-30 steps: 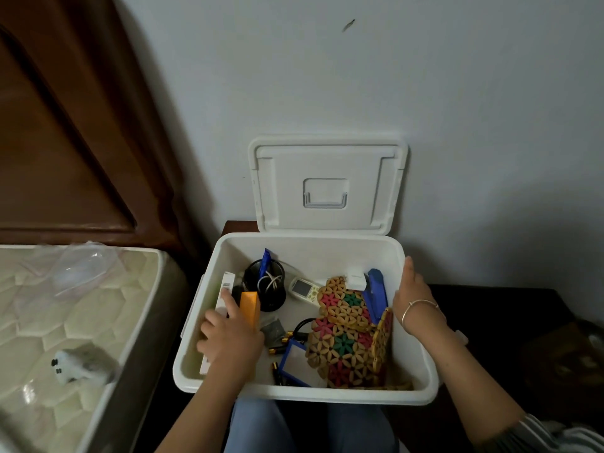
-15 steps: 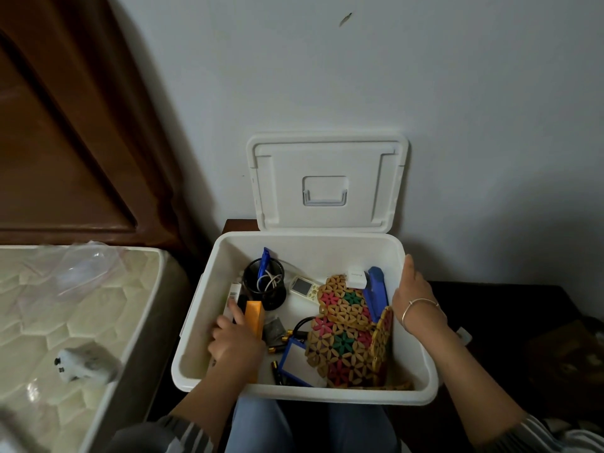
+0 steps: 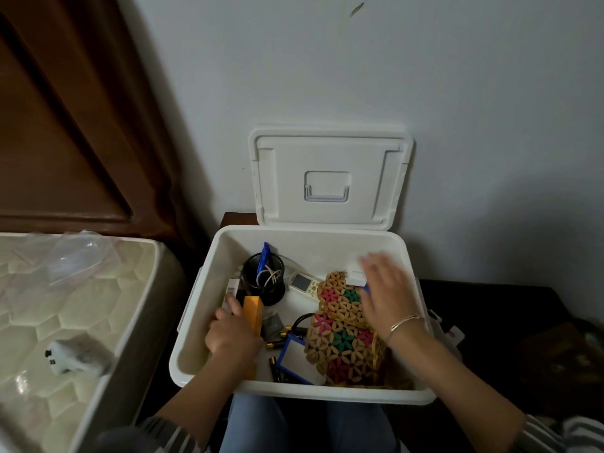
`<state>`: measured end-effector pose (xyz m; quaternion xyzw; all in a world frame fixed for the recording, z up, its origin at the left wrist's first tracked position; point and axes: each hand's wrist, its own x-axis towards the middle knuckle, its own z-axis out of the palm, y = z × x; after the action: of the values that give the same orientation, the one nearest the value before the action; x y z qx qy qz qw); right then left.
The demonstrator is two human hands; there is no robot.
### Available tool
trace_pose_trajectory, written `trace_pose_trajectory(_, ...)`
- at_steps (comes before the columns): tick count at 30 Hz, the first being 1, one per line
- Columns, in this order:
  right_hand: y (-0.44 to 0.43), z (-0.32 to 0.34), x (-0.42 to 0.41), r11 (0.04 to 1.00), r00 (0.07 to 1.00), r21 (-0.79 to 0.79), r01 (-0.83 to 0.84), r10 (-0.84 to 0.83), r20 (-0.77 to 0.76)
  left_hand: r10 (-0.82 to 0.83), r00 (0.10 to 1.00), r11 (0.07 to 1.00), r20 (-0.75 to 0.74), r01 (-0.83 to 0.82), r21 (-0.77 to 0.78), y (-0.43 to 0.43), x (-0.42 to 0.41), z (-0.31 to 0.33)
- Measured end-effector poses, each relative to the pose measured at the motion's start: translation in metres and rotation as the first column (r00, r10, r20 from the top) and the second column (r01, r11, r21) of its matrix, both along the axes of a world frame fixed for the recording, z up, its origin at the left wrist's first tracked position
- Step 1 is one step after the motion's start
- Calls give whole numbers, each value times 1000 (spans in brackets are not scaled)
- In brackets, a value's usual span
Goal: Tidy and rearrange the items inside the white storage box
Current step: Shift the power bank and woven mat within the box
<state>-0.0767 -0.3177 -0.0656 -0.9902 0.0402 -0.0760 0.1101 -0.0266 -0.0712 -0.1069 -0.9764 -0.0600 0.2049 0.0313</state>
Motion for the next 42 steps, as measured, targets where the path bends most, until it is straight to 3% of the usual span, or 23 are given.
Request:
trace_pose_trajectory(2,31,-9,2,933,932,69,-354,358,-58,-4,1000,1000,0,4,11,1,2,0)
trace_pose_trajectory(4,62,-26,10,829,786,69,-555,549,-285,-8,1000,1000,4,8,22,0,3,0)
trace_pose_trajectory(7,92,-53,34,745,649,-39,-666,552,-524,3,1000,1000,0,-3,25,0,4,0)
trace_pose_trajectory(11,106,-75,55,654,562,-97,-750,553,-615,-3,1000,1000,5,3,26,1,6,-2)
trace_pose_trajectory(14,112,-81,57,641,532,-86,-762,545,-648,-11,1000,1000,1,11,25,0,7,-3)
trace_pose_trajectory(23,103,-78,56,680,615,-266,-683,340,-711,-56,998,995,5,55,86,-4,8,-6)
trace_pose_trajectory(27,95,-67,54,811,600,-62,-582,377,-706,-115,993,978,1,113,173,-5,6,-7)
trace_pose_trajectory(31,60,-37,48,907,773,71,-415,393,-499,-195,980,939,27,179,293,-6,6,-3)
trace_pose_trajectory(34,15,-10,38,973,933,-3,-231,221,-283,-270,962,903,44,237,358,-5,6,-2)
trace_pose_trajectory(37,-33,10,23,997,994,-37,65,-68,-85,-384,921,863,57,337,376,0,7,-4)
trace_pose_trajectory(39,-56,13,14,976,974,2,218,-217,-67,-445,889,865,108,394,311,5,9,-6)
trace_pose_trajectory(42,-70,4,5,946,933,66,318,-301,-195,-590,788,804,174,554,218,14,14,-12)
